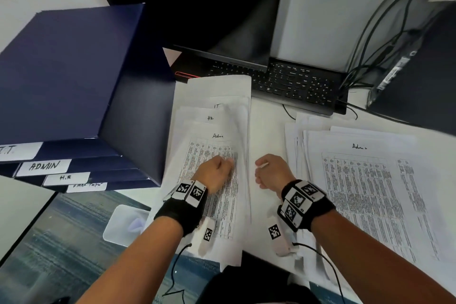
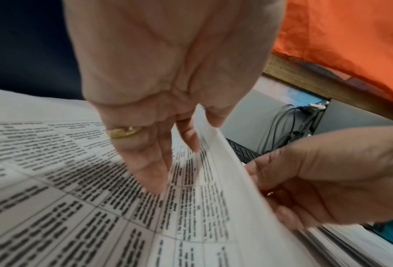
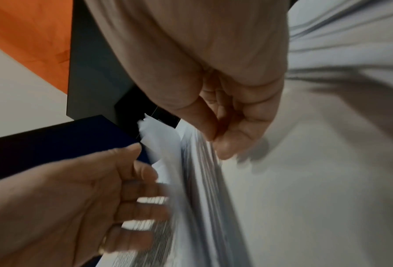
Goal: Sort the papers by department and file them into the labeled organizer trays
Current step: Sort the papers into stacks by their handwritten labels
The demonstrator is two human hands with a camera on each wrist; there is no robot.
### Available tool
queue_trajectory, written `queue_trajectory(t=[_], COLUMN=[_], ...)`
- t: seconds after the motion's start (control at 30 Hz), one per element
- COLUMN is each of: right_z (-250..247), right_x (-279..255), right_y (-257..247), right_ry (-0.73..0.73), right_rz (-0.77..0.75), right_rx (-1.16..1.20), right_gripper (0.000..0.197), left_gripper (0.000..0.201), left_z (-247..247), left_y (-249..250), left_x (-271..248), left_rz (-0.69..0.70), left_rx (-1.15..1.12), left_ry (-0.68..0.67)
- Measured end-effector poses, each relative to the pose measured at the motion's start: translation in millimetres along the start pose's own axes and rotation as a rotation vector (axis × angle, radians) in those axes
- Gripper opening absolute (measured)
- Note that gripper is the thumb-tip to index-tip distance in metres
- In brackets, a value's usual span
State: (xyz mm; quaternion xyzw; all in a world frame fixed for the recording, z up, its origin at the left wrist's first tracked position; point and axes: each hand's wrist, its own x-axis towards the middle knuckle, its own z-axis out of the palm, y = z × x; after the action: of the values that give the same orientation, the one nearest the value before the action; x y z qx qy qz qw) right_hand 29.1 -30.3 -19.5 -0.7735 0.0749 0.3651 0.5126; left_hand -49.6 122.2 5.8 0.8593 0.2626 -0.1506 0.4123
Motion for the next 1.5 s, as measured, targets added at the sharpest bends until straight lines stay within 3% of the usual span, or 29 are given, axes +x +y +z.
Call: queue_trajectory(t=[0.1,0.23,0.43,0.67,0.8,0.87,0.93,1.0,1.07,1.17,1.27,1.37,1.5], right_z=[-25.0,-61.4,-129.8,-207.4,-244.6,-255.7,-261.5,-265.1,-270.2,-276.9,-281.4,-284.9,-287.6], right_x=[-7.0,-15.6,-16.9,-24.2,-34.0,-37.3,-41.3,-42.7,-40.4,-38.7,-35.4,-30.8,-23.3], right_y=[-3.9,-0.2,25.1,66.3,83.2,88.9,92.5,95.9,99.8,101.9,103.9,106.8,110.8], right_ry=[0.037,0.135,0.359,0.467,0.52,0.504,0.464,0.434,0.407,0.363,0.327,0.302,0.29], right_rz=[-0.021,-0.117,-0.171,0.054,0.144,0.126,0.106,0.085,0.051,0.035,0.057,0.1,0.131], right_rx=[0.097,0.031,-0.272,-0.487,-0.497,-0.446,-0.37,-0.282,-0.234,-0.197,-0.178,-0.161,-0.152], right_gripper=[0.022,0.024,0.025,0.03,0.044,0.044,0.029,0.011,0.01,0.019,0.025,0.048,0.031], left_gripper=[0.044,0.036,0.032,0.022,0.024,0.023,0.022,0.02,0.022,0.047,0.031,0.036,0.035], left_z=[9.1,15.2,60.2,120.3,140.4,149.5,157.9,163.4,167.5,175.5,183.3,191.5,200.0], left_y=[3.6,18.2,53.9,102.6,119.7,125.0,127.1,128.6,130.4,131.5,128.4,122.7,118.2], left_x=[1.3,0.8,2.7,-9.7,-9.8,-8.9,-8.5,-9.8,-13.2,-15.8,-17.5,-21.7,-27.0], left_rz=[-0.011,-0.073,0.022,0.235,0.192,0.137,0.093,0.075,0.073,0.134,0.184,0.265,0.497], left_rx=[0.12,0.267,0.378,0.162,0.132,0.197,0.214,0.175,0.119,0.188,0.258,0.296,0.354], left_ry=[0.006,-0.017,0.108,0.017,-0.054,-0.111,-0.13,-0.087,-0.021,-0.036,-0.037,0.029,0.062])
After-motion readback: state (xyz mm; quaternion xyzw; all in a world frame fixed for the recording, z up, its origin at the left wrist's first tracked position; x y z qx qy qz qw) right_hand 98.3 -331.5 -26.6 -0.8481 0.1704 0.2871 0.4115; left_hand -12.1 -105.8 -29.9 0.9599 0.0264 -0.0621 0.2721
